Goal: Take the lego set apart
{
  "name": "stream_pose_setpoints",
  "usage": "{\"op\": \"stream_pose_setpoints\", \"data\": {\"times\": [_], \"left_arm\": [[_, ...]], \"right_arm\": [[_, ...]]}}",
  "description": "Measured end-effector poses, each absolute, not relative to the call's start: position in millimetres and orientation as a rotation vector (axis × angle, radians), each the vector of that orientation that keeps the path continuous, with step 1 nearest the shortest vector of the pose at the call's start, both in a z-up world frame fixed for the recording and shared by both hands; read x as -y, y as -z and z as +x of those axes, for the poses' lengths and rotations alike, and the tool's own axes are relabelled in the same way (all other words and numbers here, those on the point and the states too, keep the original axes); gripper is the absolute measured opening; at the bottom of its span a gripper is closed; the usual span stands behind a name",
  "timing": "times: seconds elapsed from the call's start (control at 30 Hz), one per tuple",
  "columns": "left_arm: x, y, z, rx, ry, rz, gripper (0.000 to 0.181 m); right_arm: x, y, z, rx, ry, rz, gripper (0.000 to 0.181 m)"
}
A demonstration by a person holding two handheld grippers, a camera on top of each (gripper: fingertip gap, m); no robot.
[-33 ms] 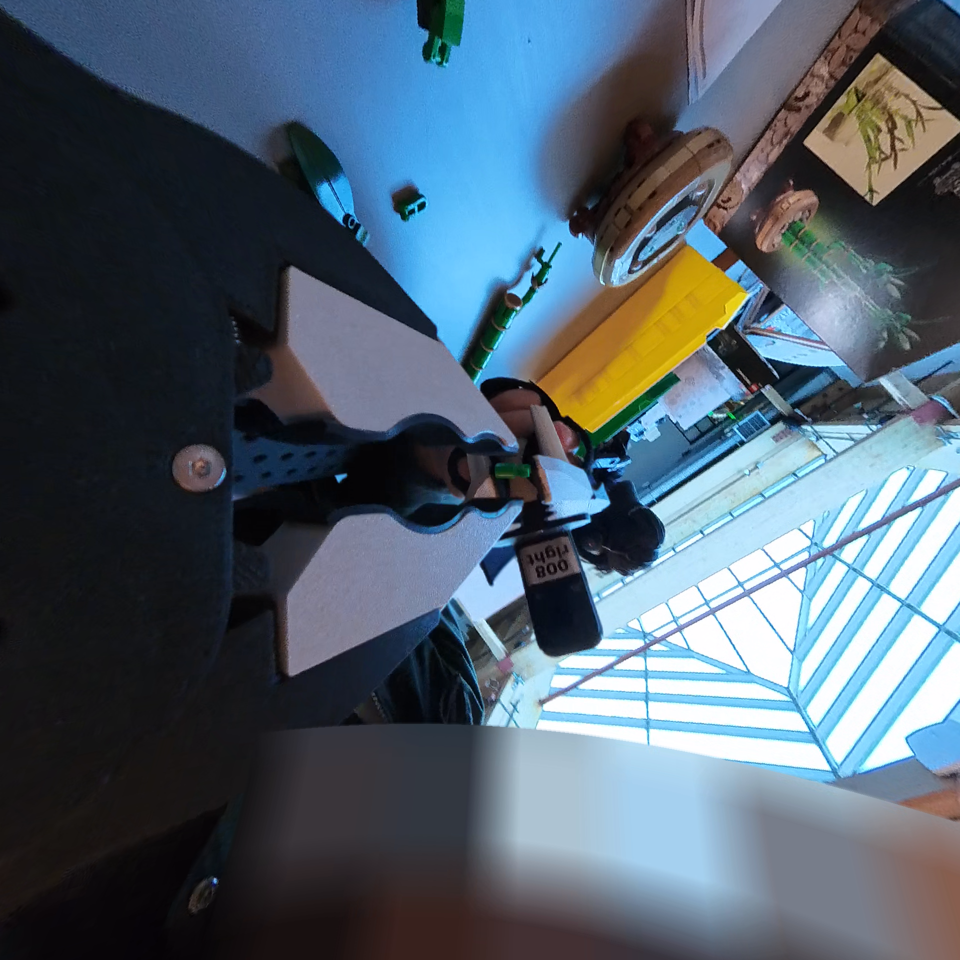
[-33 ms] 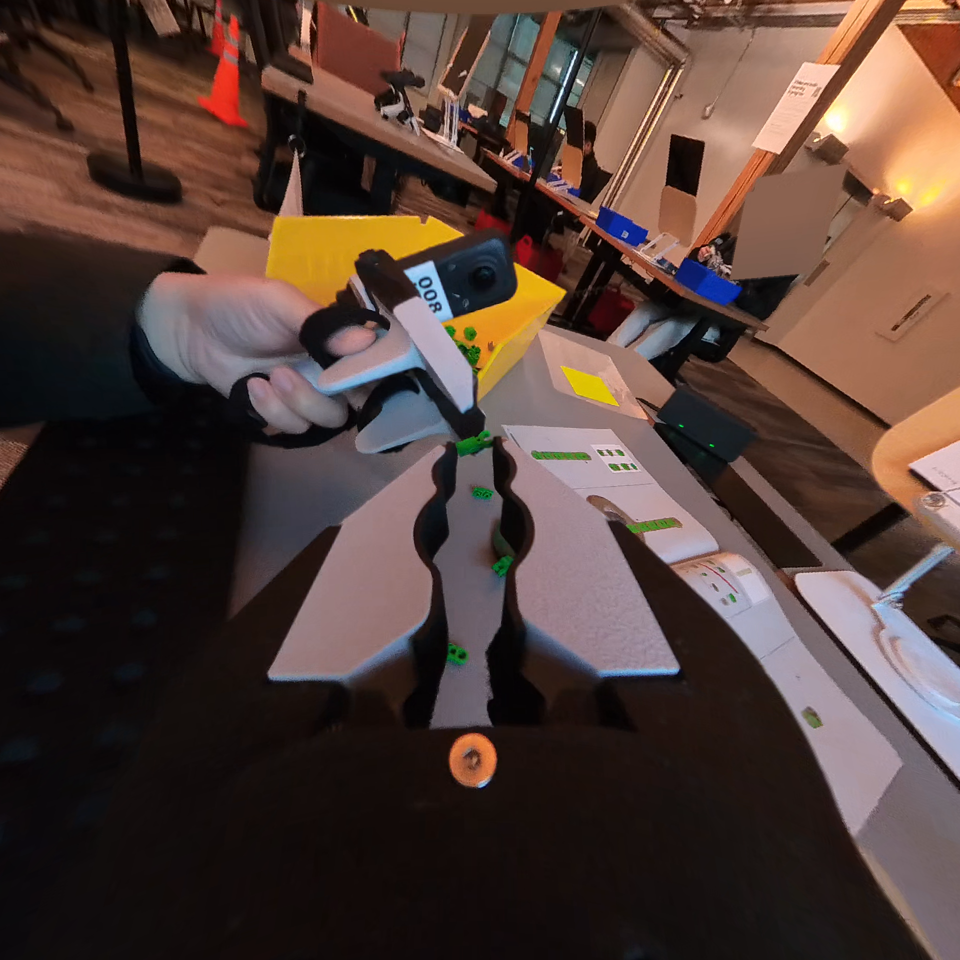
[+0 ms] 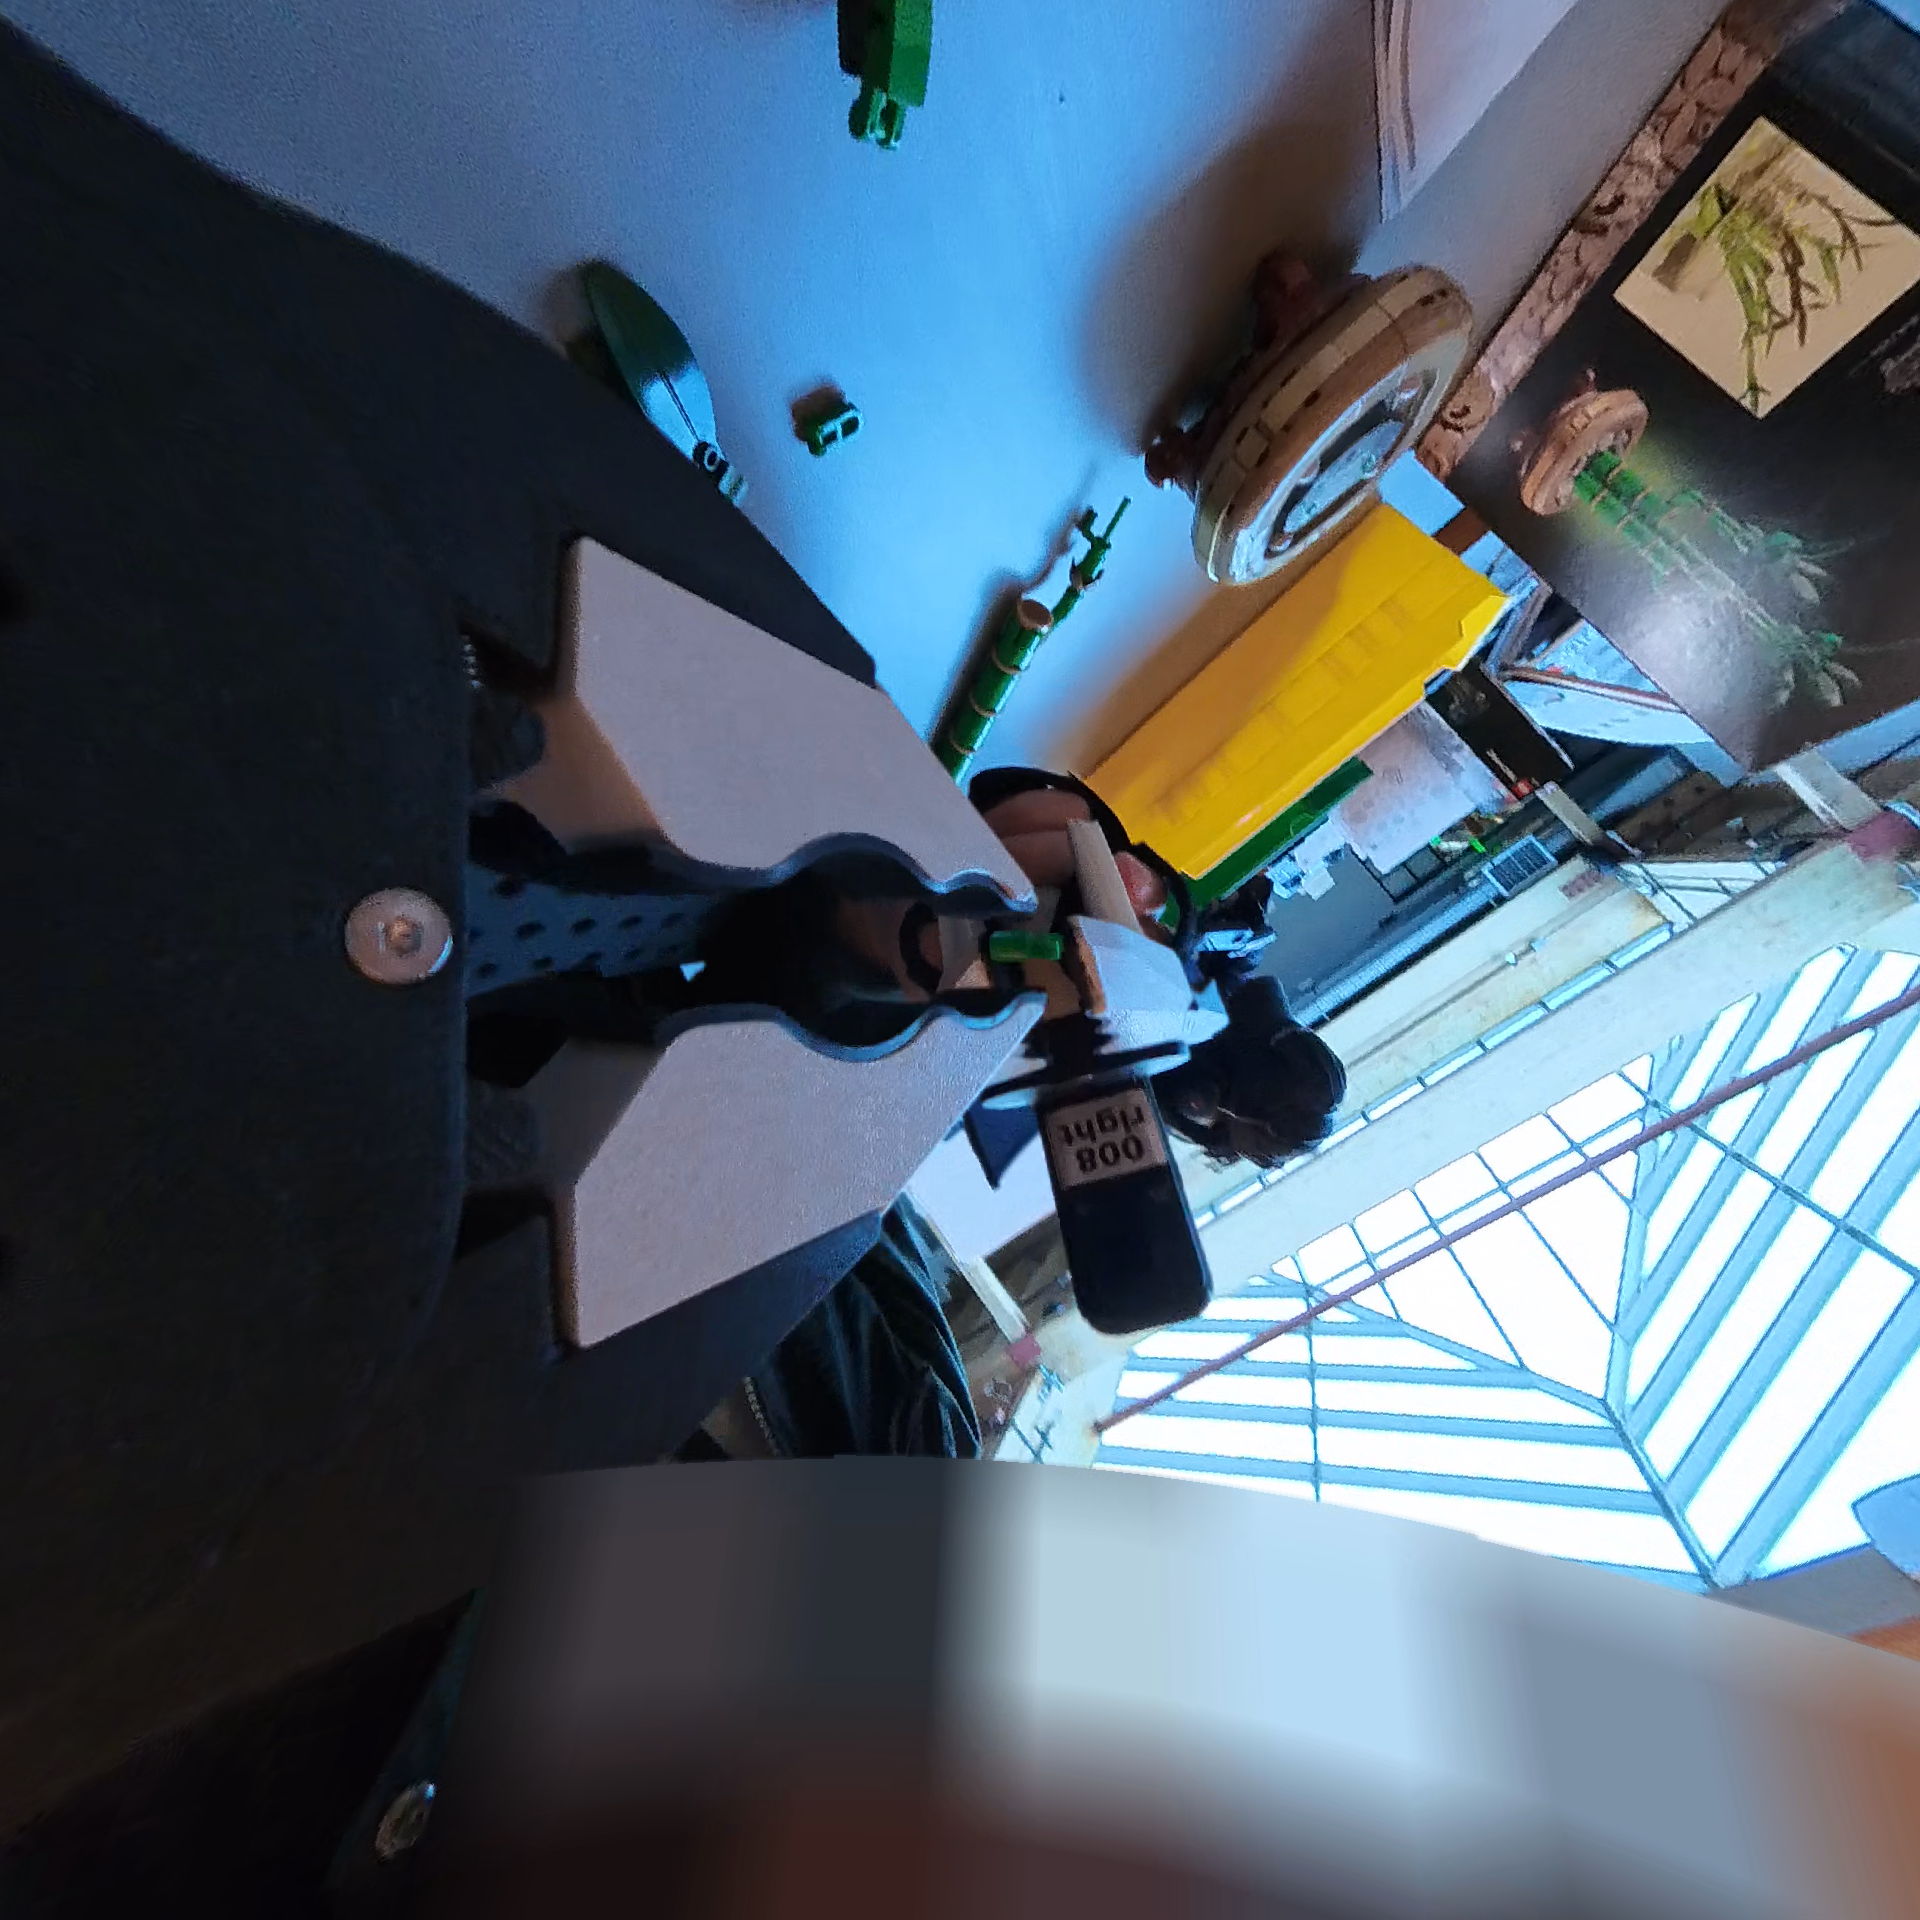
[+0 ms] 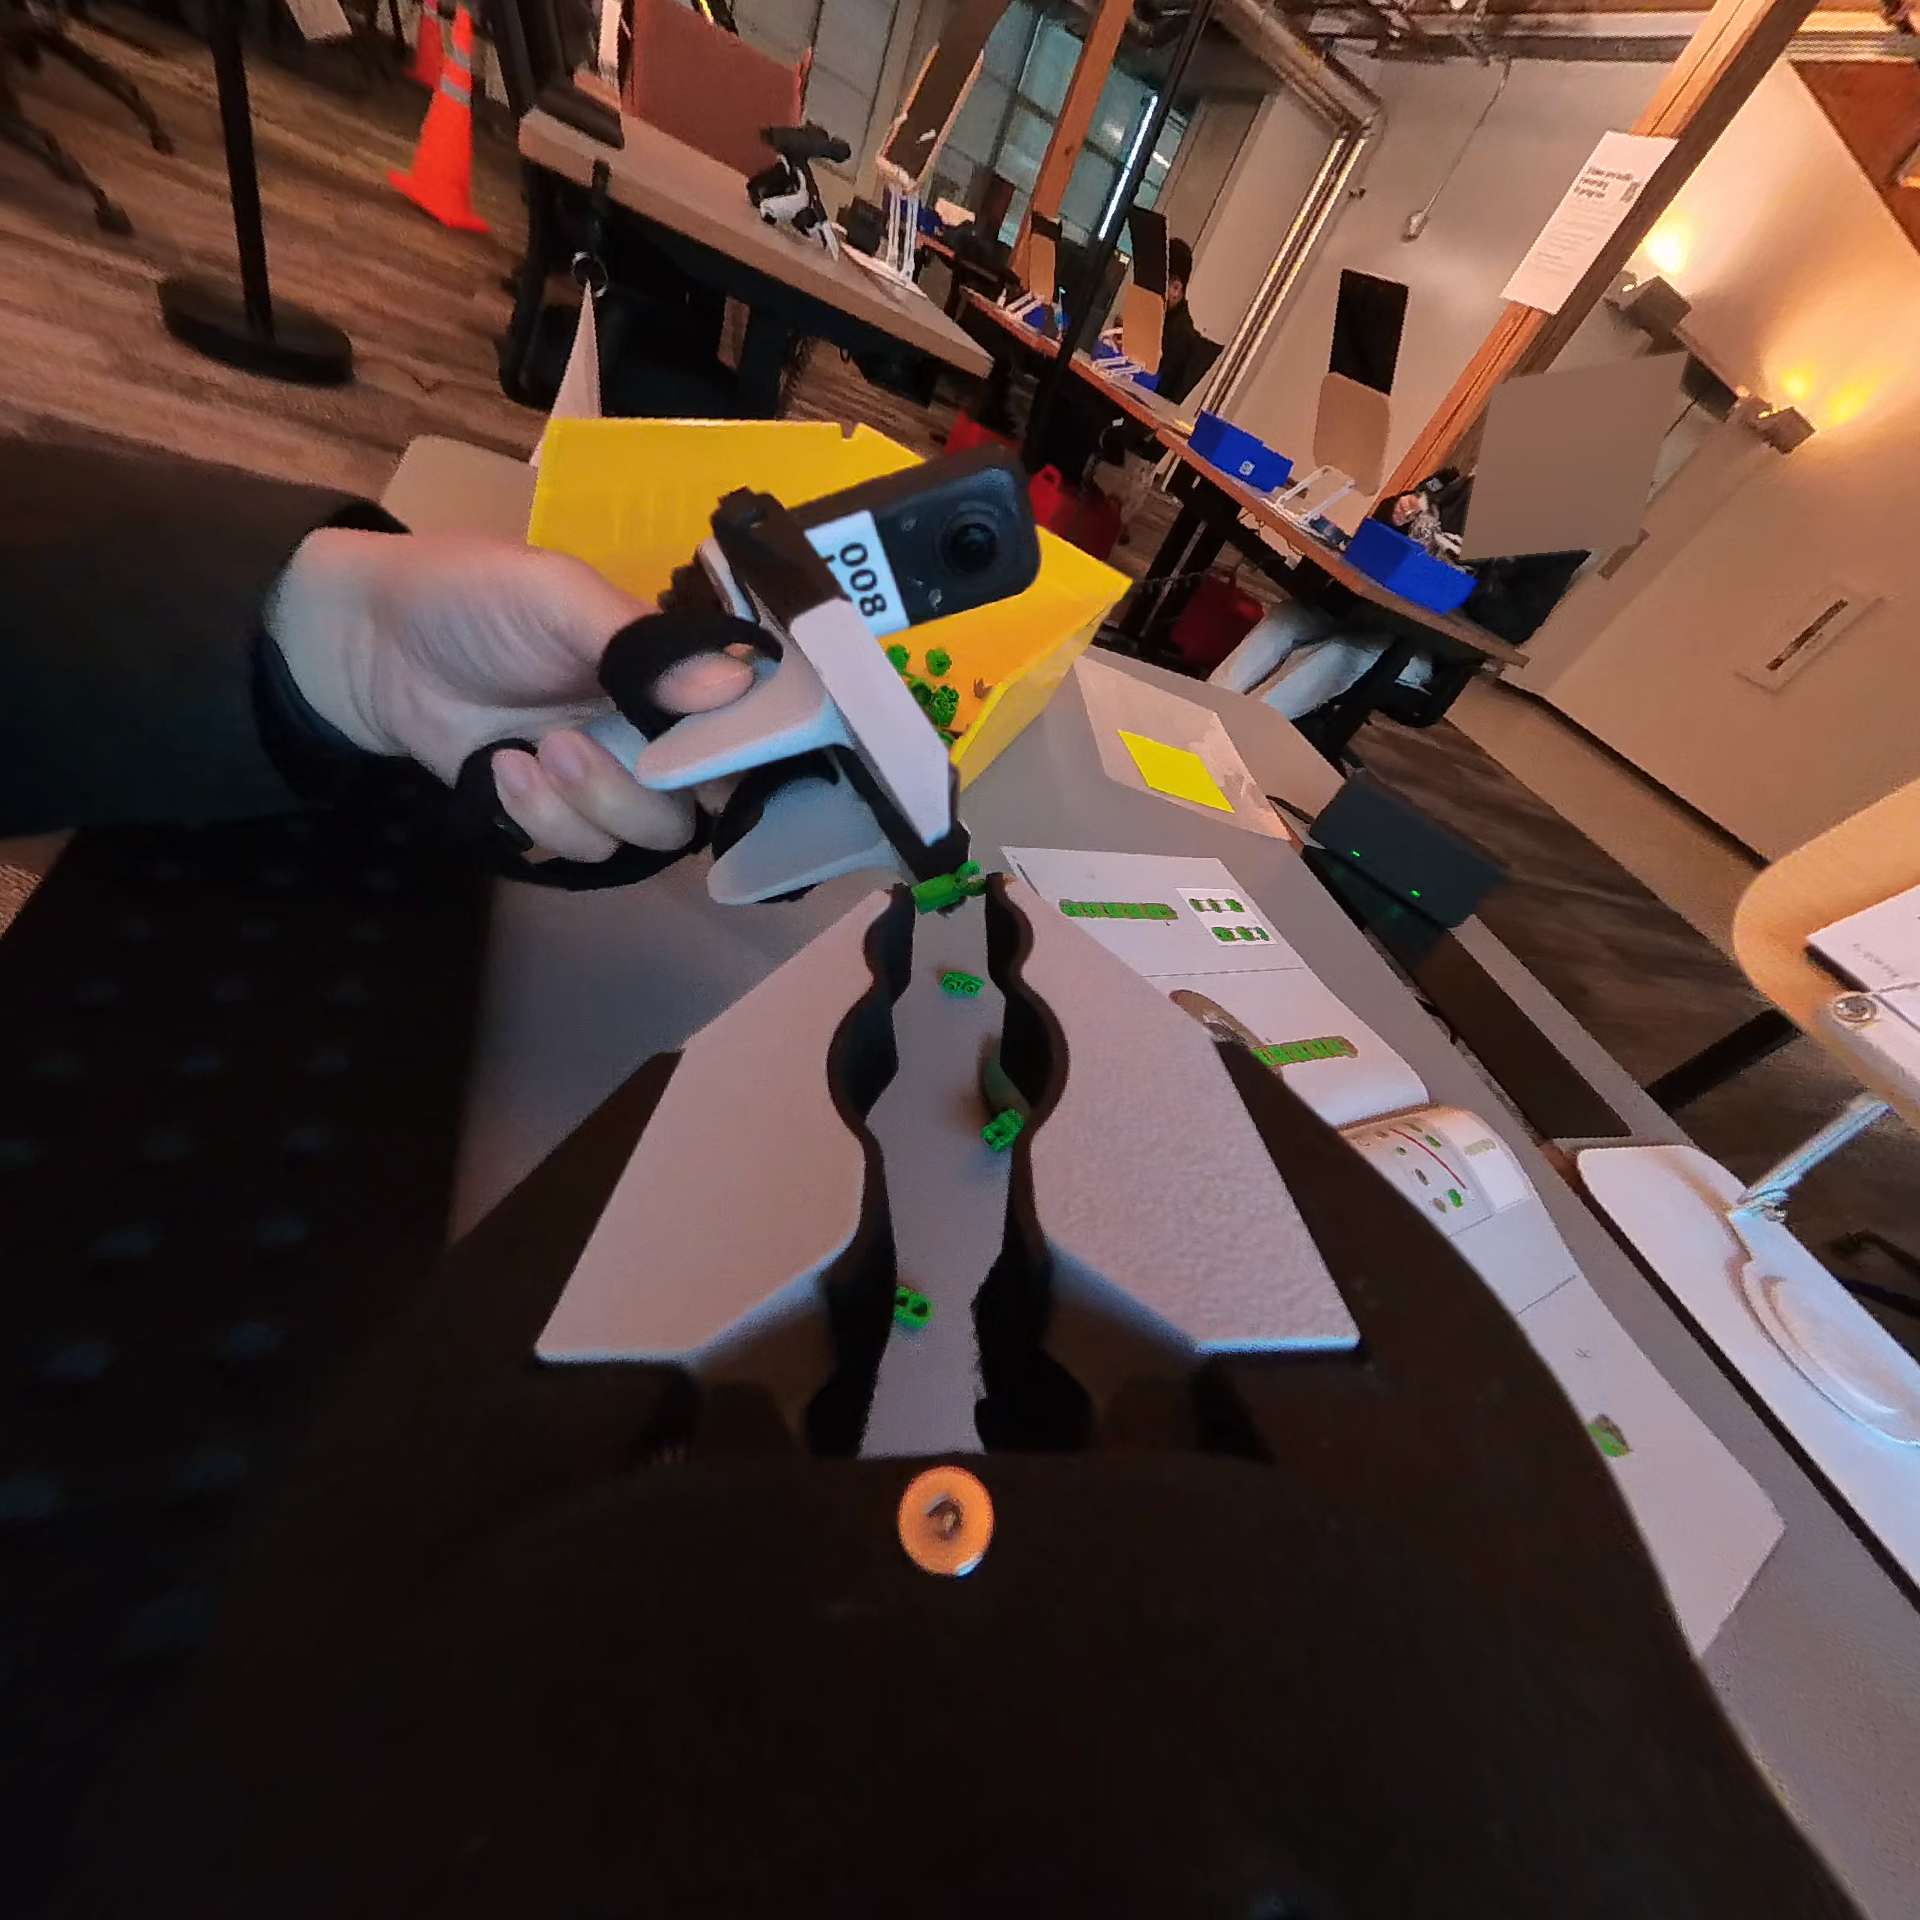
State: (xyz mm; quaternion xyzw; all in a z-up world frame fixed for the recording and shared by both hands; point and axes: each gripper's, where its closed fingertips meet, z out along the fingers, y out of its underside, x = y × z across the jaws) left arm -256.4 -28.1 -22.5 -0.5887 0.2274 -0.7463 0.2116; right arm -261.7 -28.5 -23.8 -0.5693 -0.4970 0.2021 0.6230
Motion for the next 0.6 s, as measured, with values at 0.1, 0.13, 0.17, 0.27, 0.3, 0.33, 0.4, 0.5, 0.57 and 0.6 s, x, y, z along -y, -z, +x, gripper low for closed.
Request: {"op": "stream_pose_setpoints", "data": {"times": [0.1, 0.13, 0.17, 0.27, 0.3, 0.33, 0.4, 0.5, 0.57, 0.6], "left_arm": [[30, 30, -253, -0.688, 2.0, -1.678, 0.005], [31, 32, -252, -0.701, 1.982, -1.686, 0.003], [30, 32, -252, -0.708, 1.964, -1.688, 0.003], [28, 34, -252, -0.701, 1.945, -1.7, 0.003], [27, 34, -253, -0.689, 1.951, -1.702, 0.004], [26, 34, -253, -0.677, 1.956, -1.704, 0.006], [25, 36, -253, -0.668, 1.948, -1.717, 0.004], [23, 33, -257, -0.638, 1.977, -1.706, 0.003], [17, 23, -265, -0.504, 2.141, -1.637, 0.002], [13, 19, -271, -0.425, 2.23, -1.604, 0.003]], "right_arm": [[28, 29, -263, 1.167, -0.428, -1.315, 0.012], [28, 30, -263, 1.175, -0.419, -1.315, 0.013], [28, 31, -263, 1.177, -0.408, -1.314, 0.013], [26, 33, -263, 1.184, -0.374, -1.317, 0.013], [25, 33, -263, 1.182, -0.365, -1.32, 0.013], [24, 34, -262, 1.181, -0.358, -1.325, 0.013], [23, 36, -263, 1.183, -0.361, -1.337, 0.013], [22, 36, -263, 1.17, -0.378, -1.341, 0.014], [22, 37, -263, 1.161, -0.414, -1.355, 0.018], [21, 36, -263, 1.151, -0.429, -1.36, 0.02]]}}
